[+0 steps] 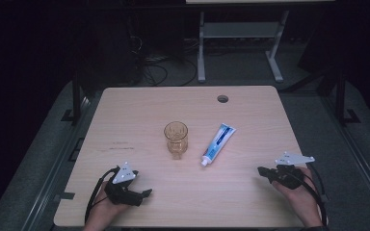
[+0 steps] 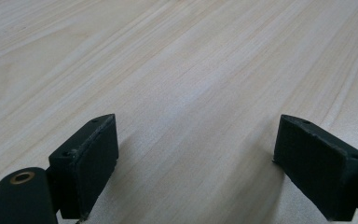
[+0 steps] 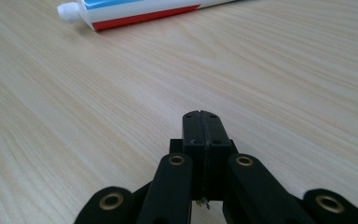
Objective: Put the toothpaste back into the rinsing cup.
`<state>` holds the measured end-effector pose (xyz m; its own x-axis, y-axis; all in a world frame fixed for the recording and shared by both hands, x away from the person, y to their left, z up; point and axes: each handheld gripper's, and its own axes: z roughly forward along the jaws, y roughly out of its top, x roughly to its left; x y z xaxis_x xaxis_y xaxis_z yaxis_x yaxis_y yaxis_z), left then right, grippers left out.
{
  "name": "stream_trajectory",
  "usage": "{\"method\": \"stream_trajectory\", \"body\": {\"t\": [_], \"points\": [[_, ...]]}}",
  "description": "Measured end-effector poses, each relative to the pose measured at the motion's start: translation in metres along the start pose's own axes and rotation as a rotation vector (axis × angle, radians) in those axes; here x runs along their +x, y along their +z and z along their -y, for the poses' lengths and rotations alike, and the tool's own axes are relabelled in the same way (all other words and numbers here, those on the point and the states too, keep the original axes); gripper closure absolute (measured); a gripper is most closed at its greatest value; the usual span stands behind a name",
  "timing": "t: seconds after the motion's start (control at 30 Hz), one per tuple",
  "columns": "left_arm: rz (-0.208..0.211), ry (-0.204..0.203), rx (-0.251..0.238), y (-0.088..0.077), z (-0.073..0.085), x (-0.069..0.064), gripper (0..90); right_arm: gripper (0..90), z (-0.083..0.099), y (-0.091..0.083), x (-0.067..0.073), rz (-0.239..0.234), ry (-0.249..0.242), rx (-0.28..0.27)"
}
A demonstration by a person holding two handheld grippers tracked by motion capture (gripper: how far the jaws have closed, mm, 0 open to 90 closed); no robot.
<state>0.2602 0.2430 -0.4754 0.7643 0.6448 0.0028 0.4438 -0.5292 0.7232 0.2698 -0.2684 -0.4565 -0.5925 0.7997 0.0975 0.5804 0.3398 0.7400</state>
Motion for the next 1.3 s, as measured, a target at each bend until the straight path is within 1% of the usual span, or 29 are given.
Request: {"method": "stream_trajectory", "body": {"t": [0.03,0.07,0.1,0.23,0.33,0.4,0.6,0.9,1.03,1.1,1.3], "points": [[0.0,-0.004,-0.003,0.0,0.0,0.0,13.1,90.0,-0.003,0.002,0.001,-0.017,0.001,0.006],[0.0,-0.004,-0.003,0.0,0.0,0.0,13.1,90.0,-0.003,0.002,0.001,-0.017,0.001,0.006],[-0.001,-0.002,-0.003,0.0,0.0,0.0,13.1,90.0,-0.007,0.004,0.002,-0.028,-0.011,0.011],[-0.002,-0.001,-0.003,0.0,0.0,0.0,13.2,90.0,-0.012,0.008,0.003,-0.051,-0.007,0.017],[-0.001,0.0,-0.003,0.0,0.0,0.0,13.2,90.0,-0.017,0.009,0.004,-0.074,0.008,0.008],[-0.001,0.0,-0.003,0.0,0.0,0.0,13.2,90.0,-0.019,0.01,0.004,-0.089,0.006,0.006],[-0.001,0.0,-0.002,0.0,0.0,0.0,13.2,90.0,-0.027,0.013,0.005,-0.104,0.005,0.0],[-0.001,-0.001,-0.001,0.0,0.0,0.0,13.2,90.0,-0.041,0.025,0.009,-0.136,-0.004,0.008],[-0.001,-0.001,-0.001,0.0,0.0,0.0,13.2,90.0,-0.046,0.028,0.011,-0.138,-0.007,0.001],[-0.001,-0.001,-0.001,0.0,0.0,0.0,13.1,90.0,-0.047,0.03,0.01,-0.149,-0.002,-0.011],[-0.001,-0.001,-0.001,0.0,0.0,0.0,13.2,90.0,-0.054,0.033,0.008,-0.154,0.002,-0.02]]}}
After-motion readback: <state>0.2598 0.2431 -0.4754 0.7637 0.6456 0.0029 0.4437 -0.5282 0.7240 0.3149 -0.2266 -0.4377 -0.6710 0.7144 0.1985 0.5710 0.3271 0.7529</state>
